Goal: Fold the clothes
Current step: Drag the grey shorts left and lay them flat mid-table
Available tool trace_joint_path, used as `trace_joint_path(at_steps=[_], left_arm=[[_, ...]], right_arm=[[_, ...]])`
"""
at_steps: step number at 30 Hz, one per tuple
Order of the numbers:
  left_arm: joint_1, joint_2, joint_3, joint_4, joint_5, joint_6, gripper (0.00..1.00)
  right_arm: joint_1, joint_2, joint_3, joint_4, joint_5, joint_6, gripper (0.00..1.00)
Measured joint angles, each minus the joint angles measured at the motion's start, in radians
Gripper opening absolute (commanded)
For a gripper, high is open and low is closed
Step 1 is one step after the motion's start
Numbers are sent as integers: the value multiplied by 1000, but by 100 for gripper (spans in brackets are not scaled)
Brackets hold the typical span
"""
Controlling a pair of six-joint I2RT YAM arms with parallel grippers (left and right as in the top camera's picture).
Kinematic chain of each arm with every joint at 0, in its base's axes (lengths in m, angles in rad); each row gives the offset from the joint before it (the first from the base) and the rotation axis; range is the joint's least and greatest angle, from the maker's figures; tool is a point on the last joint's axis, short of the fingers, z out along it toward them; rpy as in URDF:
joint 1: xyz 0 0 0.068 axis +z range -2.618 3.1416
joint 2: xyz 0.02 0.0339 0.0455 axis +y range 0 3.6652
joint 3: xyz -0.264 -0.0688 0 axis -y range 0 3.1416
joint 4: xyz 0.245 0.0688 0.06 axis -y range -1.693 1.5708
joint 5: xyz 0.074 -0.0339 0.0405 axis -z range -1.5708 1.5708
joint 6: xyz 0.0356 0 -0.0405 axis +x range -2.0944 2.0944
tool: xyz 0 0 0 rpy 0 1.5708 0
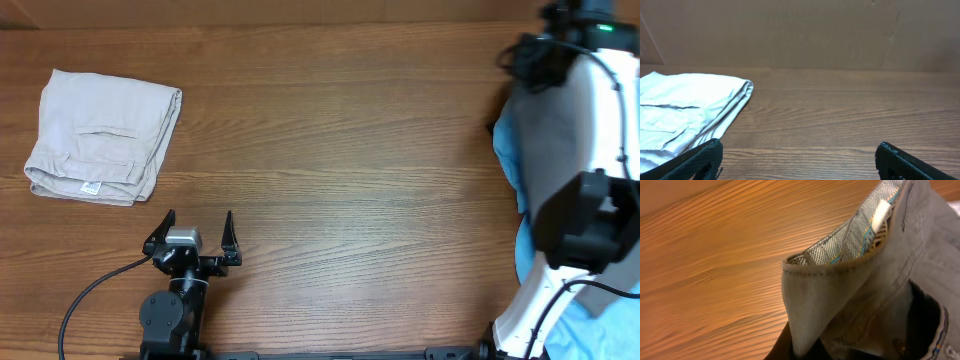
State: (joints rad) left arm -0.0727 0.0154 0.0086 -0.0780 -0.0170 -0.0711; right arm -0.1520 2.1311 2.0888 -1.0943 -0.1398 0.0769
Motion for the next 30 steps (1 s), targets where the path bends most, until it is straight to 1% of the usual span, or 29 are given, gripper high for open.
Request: trace_joint_path(at_steps=[5, 9, 13, 15, 17, 18, 19, 20, 22, 26, 28, 30], left_arm=[[0, 0, 0, 0, -2, 0, 100], [0, 0, 0, 0, -2, 0, 100], [0, 0, 0, 0, -2, 0, 100], [0, 0, 0, 0, -2, 0, 100], [0, 0, 0, 0, -2, 0, 100], [0, 0, 0, 0, -2, 0, 100], [0, 0, 0, 0, -2, 0, 100], [0, 0, 0, 0, -2, 0, 100], [0, 0, 0, 0, -2, 0, 100], [0, 0, 0, 0, -2, 0, 100], [0, 0, 0, 0, -2, 0, 100], [0, 0, 0, 0, -2, 0, 100]], right_arm=[[201, 0, 0, 16, -35, 96, 4], [401, 0, -6, 121, -45, 151, 4], [583, 0, -8, 180, -38, 186, 5], [680, 4, -8, 191, -24, 204, 16], [743, 13, -8, 193, -10, 212, 33], [781, 21, -8, 195, -3, 217, 45], [806, 30, -8, 194, 2, 220, 53], [820, 35, -8, 196, 4, 224, 58], [854, 52, -8, 196, 10, 222, 65], [866, 56, -2, 166, 16, 218, 70], [850, 55, 10, 98, 17, 217, 75], [826, 43, 13, 16, 18, 216, 84]])
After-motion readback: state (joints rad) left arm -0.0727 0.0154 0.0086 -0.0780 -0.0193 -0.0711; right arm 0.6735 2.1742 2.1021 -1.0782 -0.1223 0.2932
